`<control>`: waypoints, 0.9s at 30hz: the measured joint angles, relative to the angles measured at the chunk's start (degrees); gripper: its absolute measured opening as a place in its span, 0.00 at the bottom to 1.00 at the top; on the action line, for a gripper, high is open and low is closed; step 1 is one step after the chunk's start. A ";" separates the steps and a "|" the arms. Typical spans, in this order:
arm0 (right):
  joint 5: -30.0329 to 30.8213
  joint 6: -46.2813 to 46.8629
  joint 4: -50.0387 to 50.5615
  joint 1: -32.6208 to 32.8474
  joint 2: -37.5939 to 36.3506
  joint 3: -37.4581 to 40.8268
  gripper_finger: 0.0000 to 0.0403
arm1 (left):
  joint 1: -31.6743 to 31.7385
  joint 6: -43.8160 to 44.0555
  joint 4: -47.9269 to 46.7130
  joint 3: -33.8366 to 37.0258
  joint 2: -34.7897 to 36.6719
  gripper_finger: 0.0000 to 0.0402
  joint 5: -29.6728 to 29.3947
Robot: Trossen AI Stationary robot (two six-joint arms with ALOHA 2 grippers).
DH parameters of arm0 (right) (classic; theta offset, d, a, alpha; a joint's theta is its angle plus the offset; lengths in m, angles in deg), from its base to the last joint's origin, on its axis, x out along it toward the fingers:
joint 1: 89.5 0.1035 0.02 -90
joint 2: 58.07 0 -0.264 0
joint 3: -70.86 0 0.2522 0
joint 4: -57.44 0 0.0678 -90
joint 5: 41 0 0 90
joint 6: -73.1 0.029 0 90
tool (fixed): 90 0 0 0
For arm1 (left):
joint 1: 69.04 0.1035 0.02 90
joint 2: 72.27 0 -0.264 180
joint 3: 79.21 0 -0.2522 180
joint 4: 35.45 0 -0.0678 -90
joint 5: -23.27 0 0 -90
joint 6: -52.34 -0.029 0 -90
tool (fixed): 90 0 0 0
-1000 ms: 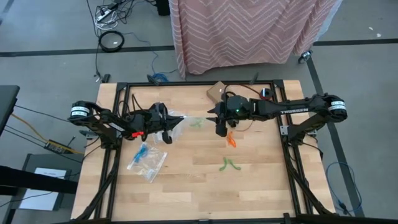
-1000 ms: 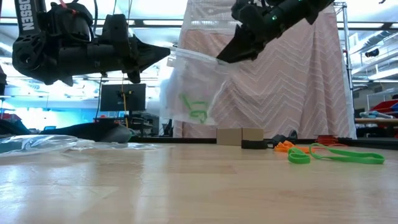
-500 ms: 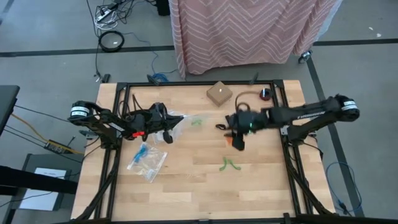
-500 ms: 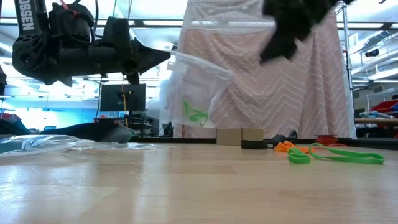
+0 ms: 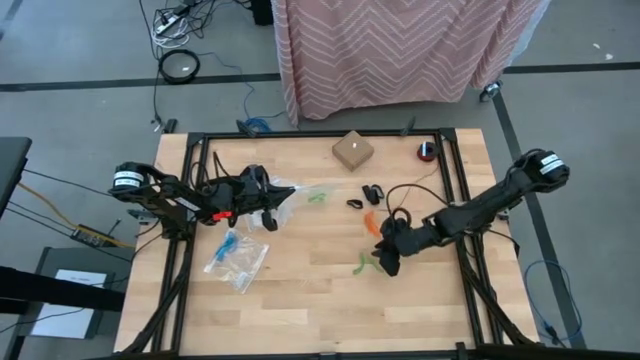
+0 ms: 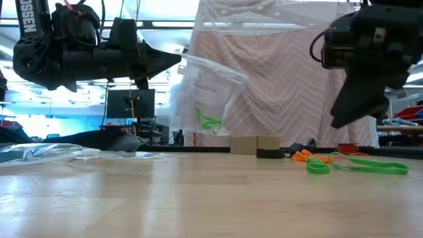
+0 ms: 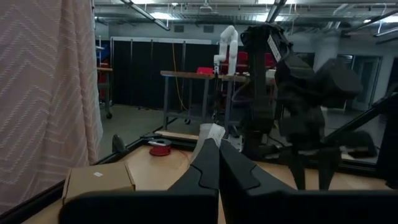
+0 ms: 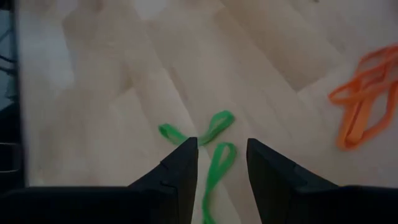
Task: Sort rubber bands
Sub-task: Put the green rubber band into the transparent zip bag
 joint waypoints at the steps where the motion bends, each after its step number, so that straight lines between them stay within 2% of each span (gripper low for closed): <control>1: 0.94 0.21 0.26 0.60 0.57 0.09 0.31 | 0.00 0.02 0.00 0.00 0.00 0.01 0.00; 6: 2.84 0.28 -0.40 1.37 4.89 0.05 0.31 | 0.00 1.15 0.06 0.00 0.00 0.01 -0.01; 15: 0.91 0.25 -6.15 1.51 11.54 0.02 0.31 | -0.02 1.77 0.04 0.00 0.00 0.01 0.00; 23: -0.03 0.29 -6.61 1.53 12.51 0.02 0.31 | -0.04 2.73 -0.05 0.01 0.00 0.01 -0.02; 27: -0.20 -0.72 -7.03 1.21 10.61 0.02 0.31 | -0.04 2.73 -0.03 0.00 0.00 0.01 -0.02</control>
